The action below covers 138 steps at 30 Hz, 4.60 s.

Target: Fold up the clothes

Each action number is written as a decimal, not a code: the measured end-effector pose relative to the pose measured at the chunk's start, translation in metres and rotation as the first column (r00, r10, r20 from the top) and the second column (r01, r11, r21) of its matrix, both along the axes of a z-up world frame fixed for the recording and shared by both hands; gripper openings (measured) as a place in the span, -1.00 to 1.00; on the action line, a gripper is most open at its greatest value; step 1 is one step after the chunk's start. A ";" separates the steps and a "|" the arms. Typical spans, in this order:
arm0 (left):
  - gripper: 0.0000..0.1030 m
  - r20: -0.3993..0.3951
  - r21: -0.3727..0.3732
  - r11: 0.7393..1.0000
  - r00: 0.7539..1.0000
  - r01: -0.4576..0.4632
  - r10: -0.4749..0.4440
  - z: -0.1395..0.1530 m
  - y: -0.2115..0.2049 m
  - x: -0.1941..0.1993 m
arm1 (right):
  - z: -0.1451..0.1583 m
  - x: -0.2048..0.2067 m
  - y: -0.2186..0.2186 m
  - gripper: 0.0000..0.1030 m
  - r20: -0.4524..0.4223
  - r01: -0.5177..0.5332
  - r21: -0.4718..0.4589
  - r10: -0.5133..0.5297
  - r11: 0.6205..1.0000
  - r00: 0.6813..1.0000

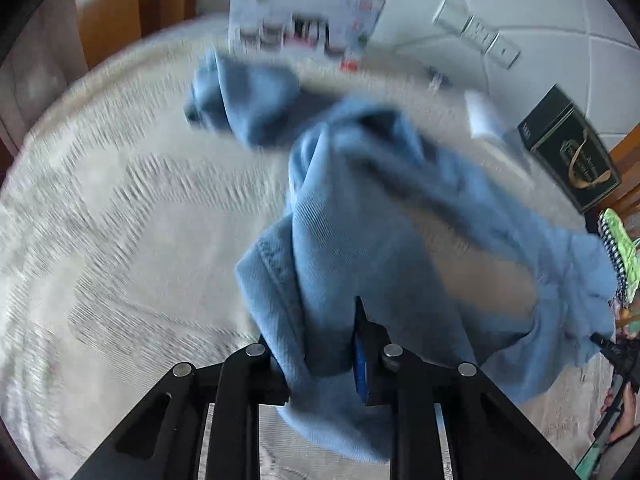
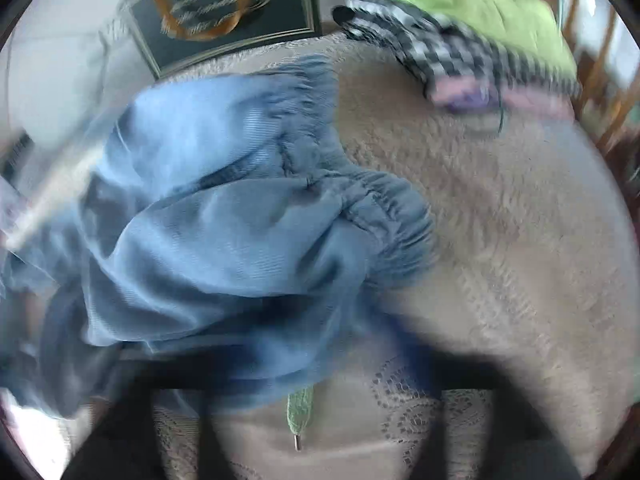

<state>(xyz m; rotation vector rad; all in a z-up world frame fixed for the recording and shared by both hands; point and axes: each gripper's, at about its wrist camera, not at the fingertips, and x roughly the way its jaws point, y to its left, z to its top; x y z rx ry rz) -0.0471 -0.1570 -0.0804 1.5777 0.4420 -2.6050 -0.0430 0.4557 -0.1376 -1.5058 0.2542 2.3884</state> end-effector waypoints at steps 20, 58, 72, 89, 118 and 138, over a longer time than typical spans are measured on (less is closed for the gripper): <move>0.95 0.079 -0.214 0.968 0.990 0.133 -0.118 0.058 -0.053 0.001 | 0.078 0.103 0.043 0.27 0.034 0.077 0.085 -0.080 0.993 0.996; -0.61 -0.026 -0.198 0.980 0.999 0.014 -0.020 0.073 -0.088 0.047 | 0.117 0.134 0.049 -0.94 -0.137 0.119 -0.079 -0.129 0.990 0.982; -0.61 -0.087 -0.102 0.992 0.992 0.078 -0.087 0.156 -0.100 0.113 | 0.183 0.156 0.082 -0.94 -0.274 0.102 -0.156 -0.142 0.982 0.951; 0.65 0.166 -0.293 0.938 0.976 0.188 -0.143 0.017 -0.105 0.034 | 0.076 0.092 -0.092 -0.18 -0.035 -0.343 -0.121 0.341 0.932 0.939; 0.66 0.088 -0.251 0.926 0.959 0.283 -0.269 -0.022 -0.145 -0.019 | 0.009 0.025 -0.353 -0.05 0.115 -0.714 -0.129 0.726 0.688 0.678; -0.64 -0.102 -0.148 0.979 0.983 0.139 -0.155 0.041 -0.152 -0.075 | 0.070 -0.068 -0.310 -0.79 -0.070 -0.528 0.018 0.528 0.849 0.846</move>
